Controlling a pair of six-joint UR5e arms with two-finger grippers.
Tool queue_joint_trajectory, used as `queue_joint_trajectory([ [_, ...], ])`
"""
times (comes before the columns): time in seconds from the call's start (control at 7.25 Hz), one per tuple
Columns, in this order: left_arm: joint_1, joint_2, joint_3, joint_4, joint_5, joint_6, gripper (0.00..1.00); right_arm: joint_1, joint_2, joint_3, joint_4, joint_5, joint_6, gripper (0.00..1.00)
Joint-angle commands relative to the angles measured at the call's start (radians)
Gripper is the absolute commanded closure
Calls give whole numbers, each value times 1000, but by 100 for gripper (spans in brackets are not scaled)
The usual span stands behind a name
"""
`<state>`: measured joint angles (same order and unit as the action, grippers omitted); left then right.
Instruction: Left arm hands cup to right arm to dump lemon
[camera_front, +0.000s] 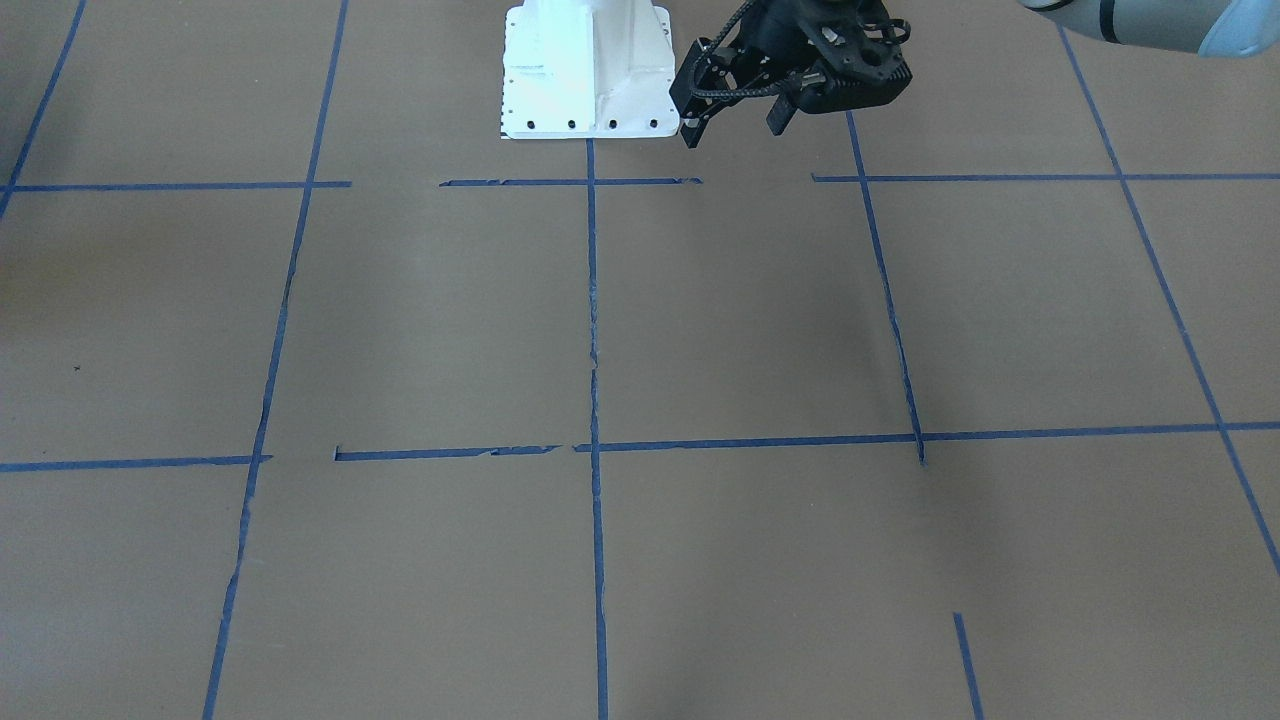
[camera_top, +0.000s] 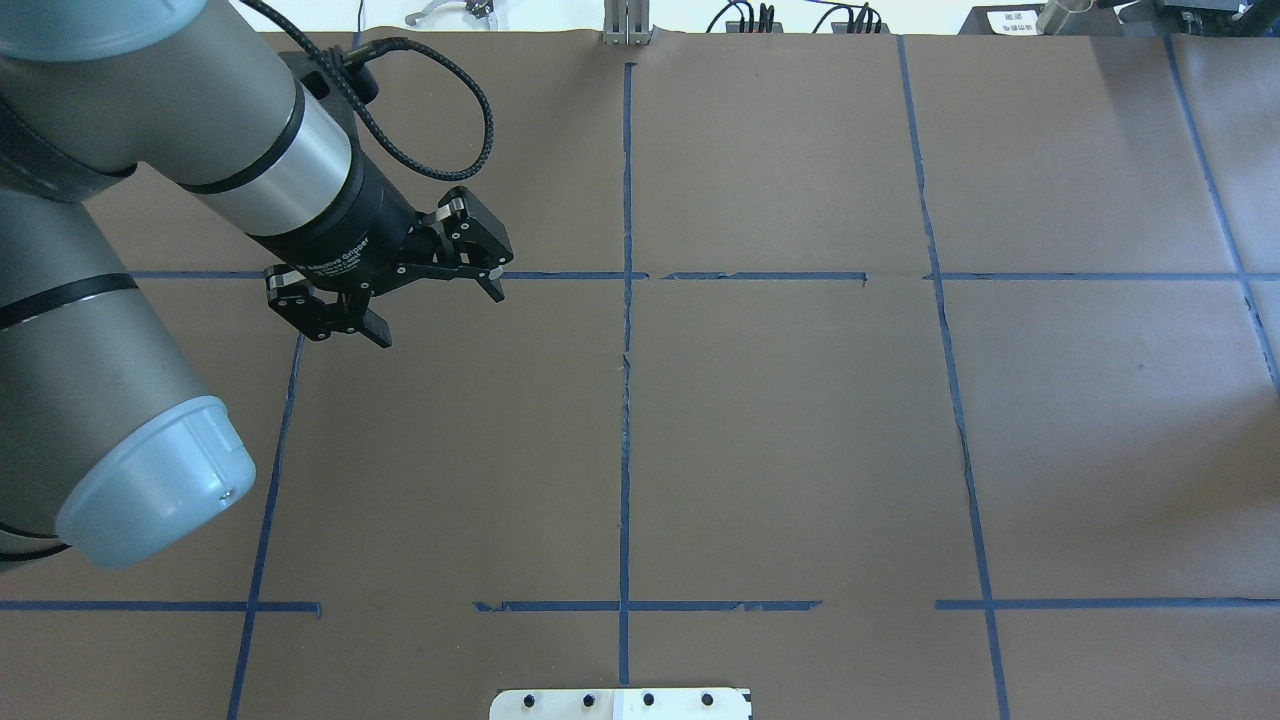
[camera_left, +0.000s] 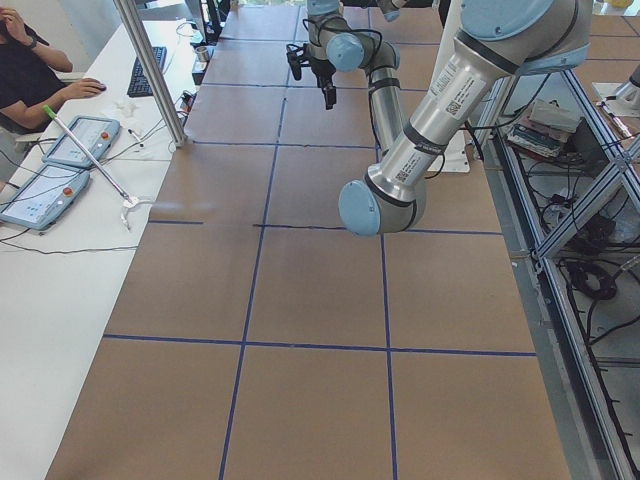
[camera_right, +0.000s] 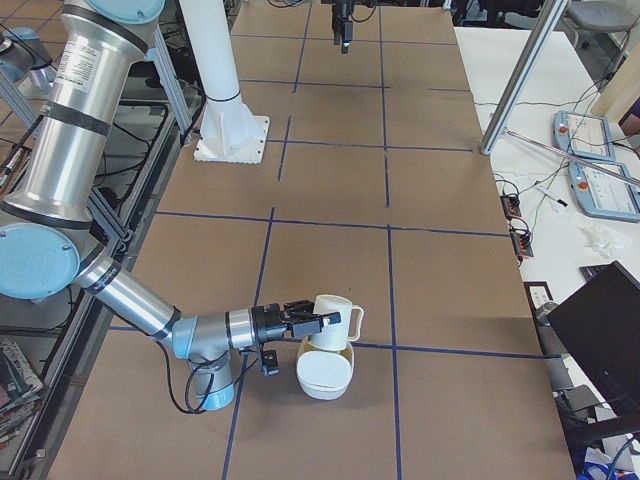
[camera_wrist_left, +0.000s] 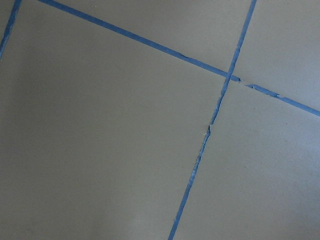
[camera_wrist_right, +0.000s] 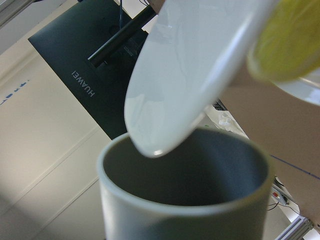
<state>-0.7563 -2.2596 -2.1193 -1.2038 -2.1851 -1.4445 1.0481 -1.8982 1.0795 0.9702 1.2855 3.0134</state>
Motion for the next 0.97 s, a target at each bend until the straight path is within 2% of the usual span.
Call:
queue_joint_trajectory([
  [0.0, 0, 2, -2, 1, 1, -1, 0, 1, 5, -3, 16, -2, 35, 99],
  [0.28, 0, 3, -2, 1, 1, 1, 0, 0, 10, 22, -2, -3, 4, 99],
  [0.41, 0, 3, -2, 0, 1, 0, 0, 0, 36, 60, -51, -9, -99, 99],
  [0.55, 0, 3, -2, 0, 1, -1, 0, 0, 41, 165, -196, -9, -280, 99],
  [0.83, 0, 6, -4, 1, 1, 1, 0, -3, 80, 331, -463, -5, -472, 99],
])
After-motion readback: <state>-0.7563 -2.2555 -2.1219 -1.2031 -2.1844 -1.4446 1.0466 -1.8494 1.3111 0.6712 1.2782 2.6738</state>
